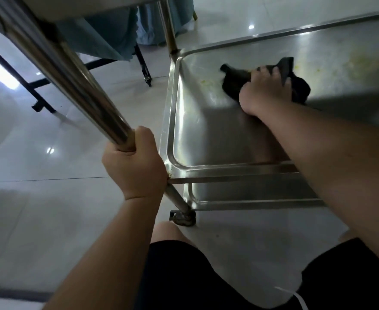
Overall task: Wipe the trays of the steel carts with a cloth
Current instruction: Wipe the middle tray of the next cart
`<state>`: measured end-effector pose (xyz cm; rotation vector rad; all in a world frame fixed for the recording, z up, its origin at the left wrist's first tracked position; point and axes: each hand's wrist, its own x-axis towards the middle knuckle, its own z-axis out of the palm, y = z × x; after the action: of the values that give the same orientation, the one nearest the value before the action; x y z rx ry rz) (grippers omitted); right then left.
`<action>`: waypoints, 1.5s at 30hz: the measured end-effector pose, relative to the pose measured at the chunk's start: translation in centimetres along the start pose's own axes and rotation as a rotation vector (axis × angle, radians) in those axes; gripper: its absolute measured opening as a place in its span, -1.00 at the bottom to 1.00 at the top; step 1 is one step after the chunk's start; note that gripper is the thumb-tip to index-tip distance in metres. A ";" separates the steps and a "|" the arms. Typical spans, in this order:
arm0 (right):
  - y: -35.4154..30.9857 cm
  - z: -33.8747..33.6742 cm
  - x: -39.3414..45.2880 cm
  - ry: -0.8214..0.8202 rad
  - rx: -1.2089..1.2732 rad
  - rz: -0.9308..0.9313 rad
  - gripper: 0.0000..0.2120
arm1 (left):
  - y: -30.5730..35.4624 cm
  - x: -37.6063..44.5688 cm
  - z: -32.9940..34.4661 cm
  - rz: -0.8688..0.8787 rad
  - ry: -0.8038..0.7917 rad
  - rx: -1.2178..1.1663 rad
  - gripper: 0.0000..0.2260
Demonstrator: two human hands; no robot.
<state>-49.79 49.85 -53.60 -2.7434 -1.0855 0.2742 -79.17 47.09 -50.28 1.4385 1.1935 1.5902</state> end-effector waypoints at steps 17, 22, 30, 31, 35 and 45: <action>-6.7 3.0 -16.5 -0.346 0.103 -0.896 -0.49 | 0.7 -0.2 0.3 -0.136 0.049 0.013 -0.76; -2.5 2.1 -19.0 -0.208 0.067 -0.804 -0.50 | 1.0 -0.2 0.2 -0.204 0.073 0.057 -0.74; 10.9 -0.8 -14.4 -0.092 0.043 -0.480 -0.39 | 3.1 -1.4 0.2 -0.216 0.087 0.172 -0.77; 11.6 -0.9 -13.9 -0.123 0.038 -0.449 -0.38 | 3.3 -1.4 0.1 -0.220 0.073 0.189 -0.80; 11.0 -0.9 -13.5 -0.165 0.051 -0.366 -0.32 | 3.0 -2.2 -1.2 -0.309 -0.042 0.304 -0.82; 14.2 -1.2 -13.3 -0.103 0.053 -0.413 -0.42 | 2.3 -15.7 2.2 -0.137 -0.686 0.581 -0.67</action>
<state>-49.69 30.40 -54.33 -2.4051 -1.6081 0.3768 -74.22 32.26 -53.94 1.9841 1.3202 0.5583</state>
